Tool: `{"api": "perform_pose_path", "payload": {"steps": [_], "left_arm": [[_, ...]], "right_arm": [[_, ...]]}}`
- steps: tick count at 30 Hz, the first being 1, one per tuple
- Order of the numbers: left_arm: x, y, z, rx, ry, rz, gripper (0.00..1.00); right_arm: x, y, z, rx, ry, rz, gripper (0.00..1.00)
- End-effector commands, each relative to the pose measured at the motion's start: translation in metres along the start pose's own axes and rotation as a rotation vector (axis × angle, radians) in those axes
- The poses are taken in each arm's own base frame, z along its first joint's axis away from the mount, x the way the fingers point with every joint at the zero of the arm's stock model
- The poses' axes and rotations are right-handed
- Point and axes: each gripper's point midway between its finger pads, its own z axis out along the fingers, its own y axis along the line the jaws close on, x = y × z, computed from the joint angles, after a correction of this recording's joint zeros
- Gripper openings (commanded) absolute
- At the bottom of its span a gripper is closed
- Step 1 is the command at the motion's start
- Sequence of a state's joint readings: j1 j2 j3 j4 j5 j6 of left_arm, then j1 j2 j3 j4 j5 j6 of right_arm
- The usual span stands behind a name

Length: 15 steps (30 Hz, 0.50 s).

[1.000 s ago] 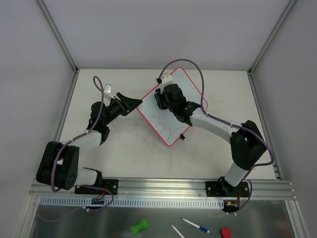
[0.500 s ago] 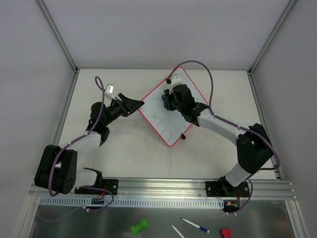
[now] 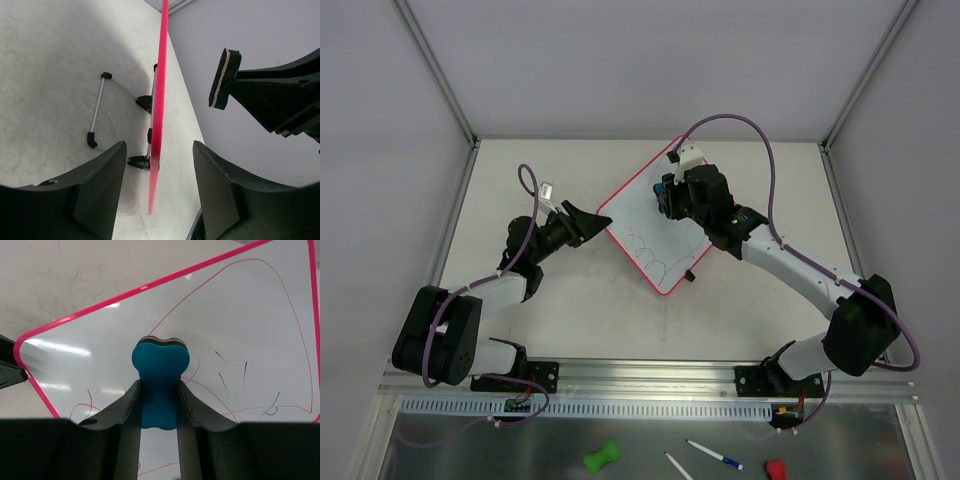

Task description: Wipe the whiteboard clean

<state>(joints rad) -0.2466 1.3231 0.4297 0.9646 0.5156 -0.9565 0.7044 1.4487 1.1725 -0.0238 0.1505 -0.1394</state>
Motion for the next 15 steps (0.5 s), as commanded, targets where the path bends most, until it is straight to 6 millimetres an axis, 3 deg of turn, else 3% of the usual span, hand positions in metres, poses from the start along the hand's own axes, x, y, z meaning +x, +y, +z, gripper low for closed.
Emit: {"api": "perform_pose_path", "payload": {"steps": [1, 15], "left_arm": [[-0.0071, -0.0120, -0.0013, 0.046, -0.061, 0.081, 0.54], [-0.0074, -0.0122, 0.0087, 0.056, -0.072, 0.126, 0.49]], "right_arm": [[-0.0151, -0.0006, -0.0089, -0.011, -0.030, 0.003, 0.00], [-0.0141, 0.0081, -0.0024, -0.064, -0.022, 0.006, 0.00]]}}
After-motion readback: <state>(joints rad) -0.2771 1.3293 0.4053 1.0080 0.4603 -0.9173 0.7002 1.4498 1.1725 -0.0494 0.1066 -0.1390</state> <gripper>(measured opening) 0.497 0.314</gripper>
